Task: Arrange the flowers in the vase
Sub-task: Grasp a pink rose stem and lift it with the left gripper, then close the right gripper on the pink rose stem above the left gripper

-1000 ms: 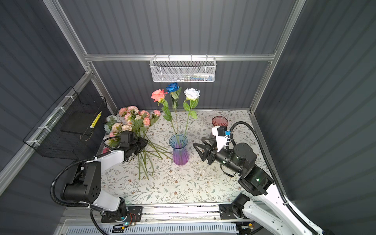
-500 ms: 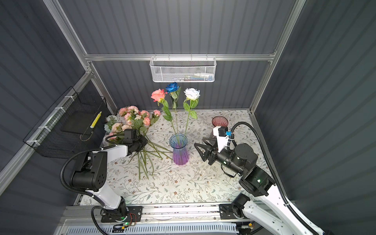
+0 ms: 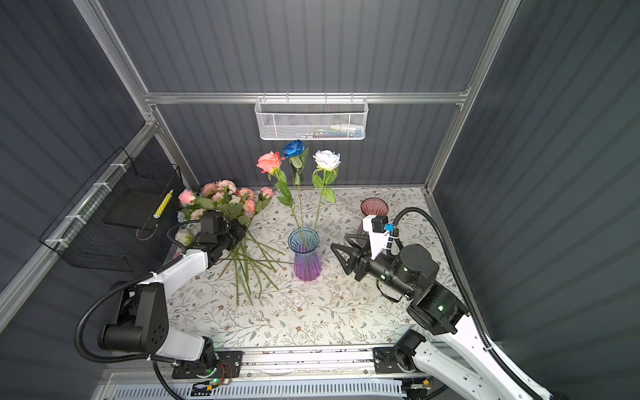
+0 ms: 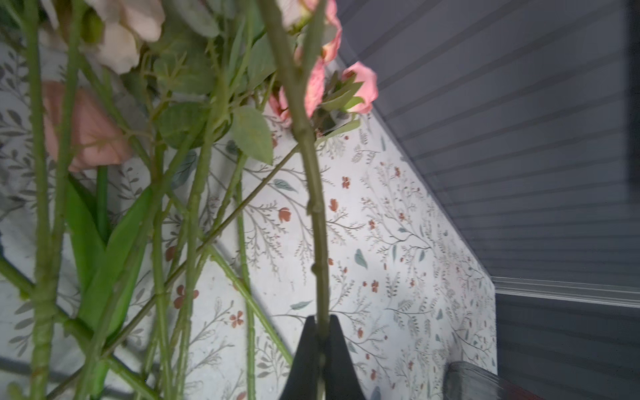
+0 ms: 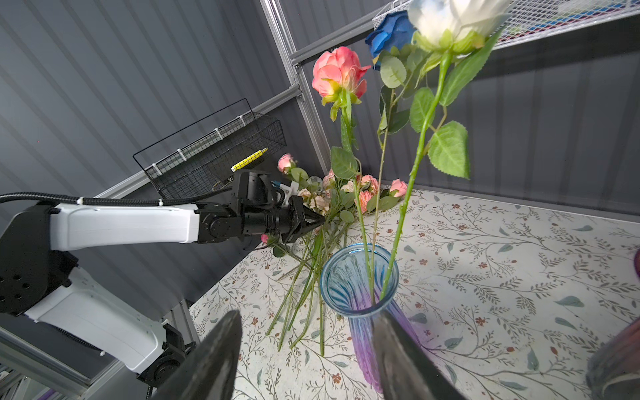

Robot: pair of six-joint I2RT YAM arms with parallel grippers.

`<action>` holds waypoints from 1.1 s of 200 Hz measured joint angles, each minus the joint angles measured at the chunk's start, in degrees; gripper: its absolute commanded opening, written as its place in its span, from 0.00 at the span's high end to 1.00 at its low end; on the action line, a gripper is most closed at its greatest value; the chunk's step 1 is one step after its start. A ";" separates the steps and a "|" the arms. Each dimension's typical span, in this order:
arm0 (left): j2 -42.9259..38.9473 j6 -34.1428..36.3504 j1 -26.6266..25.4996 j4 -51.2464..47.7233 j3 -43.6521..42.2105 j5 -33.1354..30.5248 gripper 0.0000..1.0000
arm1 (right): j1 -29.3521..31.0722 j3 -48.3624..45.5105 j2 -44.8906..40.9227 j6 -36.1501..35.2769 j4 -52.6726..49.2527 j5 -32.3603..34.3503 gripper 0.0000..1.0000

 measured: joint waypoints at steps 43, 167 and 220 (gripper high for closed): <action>-10.54 3.82 -1.73 -7.82 4.63 0.81 1.00 | 0.00 0.20 0.33 0.07 -0.07 -0.02 0.36; -29.24 16.57 -2.58 -24.61 22.47 28.33 1.00 | 9.25 22.80 17.73 -0.66 -5.79 -10.91 0.32; -34.16 16.09 -2.60 -15.93 17.00 45.27 1.00 | 18.86 40.72 38.10 -4.92 -12.81 -12.39 0.33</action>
